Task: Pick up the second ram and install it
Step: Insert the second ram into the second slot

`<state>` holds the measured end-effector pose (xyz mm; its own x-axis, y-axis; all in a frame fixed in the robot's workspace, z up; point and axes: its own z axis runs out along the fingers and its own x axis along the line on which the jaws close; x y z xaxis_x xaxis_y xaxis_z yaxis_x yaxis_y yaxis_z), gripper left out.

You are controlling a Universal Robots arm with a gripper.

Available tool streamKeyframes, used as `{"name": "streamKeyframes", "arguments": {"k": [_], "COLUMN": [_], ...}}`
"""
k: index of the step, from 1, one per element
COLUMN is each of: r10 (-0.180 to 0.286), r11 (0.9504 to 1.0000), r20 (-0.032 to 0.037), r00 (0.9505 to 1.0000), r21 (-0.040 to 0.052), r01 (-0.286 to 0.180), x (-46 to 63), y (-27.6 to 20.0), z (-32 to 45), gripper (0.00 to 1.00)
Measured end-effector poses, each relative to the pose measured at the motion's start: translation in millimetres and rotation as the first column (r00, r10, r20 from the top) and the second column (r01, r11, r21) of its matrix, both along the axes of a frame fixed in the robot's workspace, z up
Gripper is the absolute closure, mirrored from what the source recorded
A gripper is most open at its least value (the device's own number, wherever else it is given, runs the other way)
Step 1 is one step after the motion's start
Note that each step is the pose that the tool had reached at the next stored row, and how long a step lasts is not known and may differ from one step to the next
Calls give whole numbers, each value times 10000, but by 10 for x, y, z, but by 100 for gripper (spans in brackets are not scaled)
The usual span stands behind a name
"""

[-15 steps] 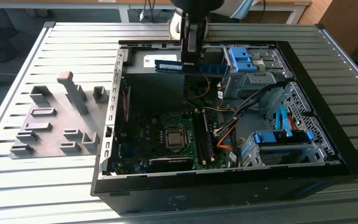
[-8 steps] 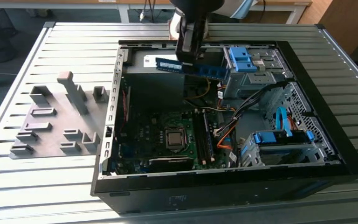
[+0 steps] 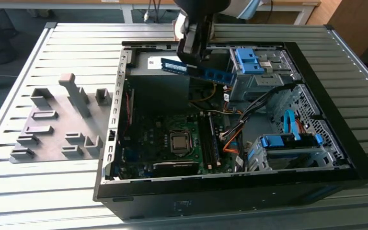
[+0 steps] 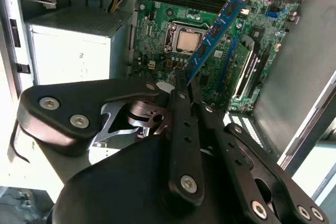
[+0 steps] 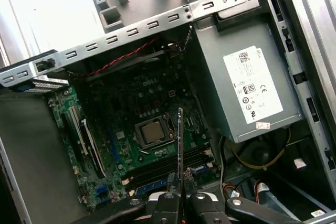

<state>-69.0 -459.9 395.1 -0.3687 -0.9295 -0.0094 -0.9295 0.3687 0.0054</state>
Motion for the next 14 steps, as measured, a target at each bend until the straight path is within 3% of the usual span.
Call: {"name": "streamKeyframes", "arguments": {"k": [3, 7, 10, 14], "r10": [-483, -1202, -1731, -2431], "r11": [9988, 9927, 9849, 9700], "r20": [1, 1, 1, 1], "r00": [9988, 9927, 9849, 9700], "r21": [-5, -8, -9, -11], "r01": [483, 1202, 1731, 2431], "x": [0, 0, 0, 0], "y": [0, 0, 0, 0], "z": [-7, -15, -21, -28], "gripper": [86, 86, 86, 86]}}
